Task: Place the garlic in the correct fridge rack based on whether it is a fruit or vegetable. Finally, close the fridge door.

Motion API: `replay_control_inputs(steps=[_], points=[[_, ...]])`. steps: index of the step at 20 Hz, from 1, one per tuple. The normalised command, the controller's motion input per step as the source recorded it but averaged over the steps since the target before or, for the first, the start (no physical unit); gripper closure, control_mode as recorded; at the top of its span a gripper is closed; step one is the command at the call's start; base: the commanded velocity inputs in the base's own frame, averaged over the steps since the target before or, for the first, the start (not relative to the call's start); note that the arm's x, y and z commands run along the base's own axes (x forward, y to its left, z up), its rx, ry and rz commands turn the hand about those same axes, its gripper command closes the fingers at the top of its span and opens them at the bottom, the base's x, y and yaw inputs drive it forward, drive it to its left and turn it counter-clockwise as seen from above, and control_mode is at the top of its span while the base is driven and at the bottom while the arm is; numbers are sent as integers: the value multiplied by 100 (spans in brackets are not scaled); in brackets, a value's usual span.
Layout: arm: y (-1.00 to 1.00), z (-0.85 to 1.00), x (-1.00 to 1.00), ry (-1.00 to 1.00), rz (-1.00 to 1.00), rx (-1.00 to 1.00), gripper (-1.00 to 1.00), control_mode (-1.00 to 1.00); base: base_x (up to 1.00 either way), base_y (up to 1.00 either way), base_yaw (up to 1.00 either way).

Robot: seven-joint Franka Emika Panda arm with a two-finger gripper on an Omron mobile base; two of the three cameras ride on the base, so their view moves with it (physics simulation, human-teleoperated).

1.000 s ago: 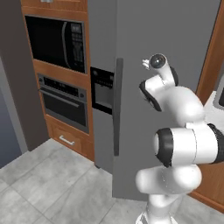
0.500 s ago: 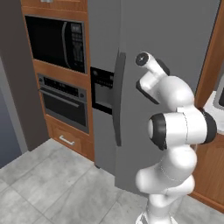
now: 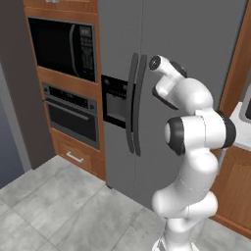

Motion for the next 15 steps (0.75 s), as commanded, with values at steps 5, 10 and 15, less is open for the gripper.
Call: replay_control_inputs(steps=[5,10,15], points=[[-63,-4,5,0,-11,1,-100,-100,0,0,0],[-57,-9,-3,-1,-9,2,-100,-100,0,0,0],[-41,-8,-38,-4,-11,1,-100,-100,0,0,0]])
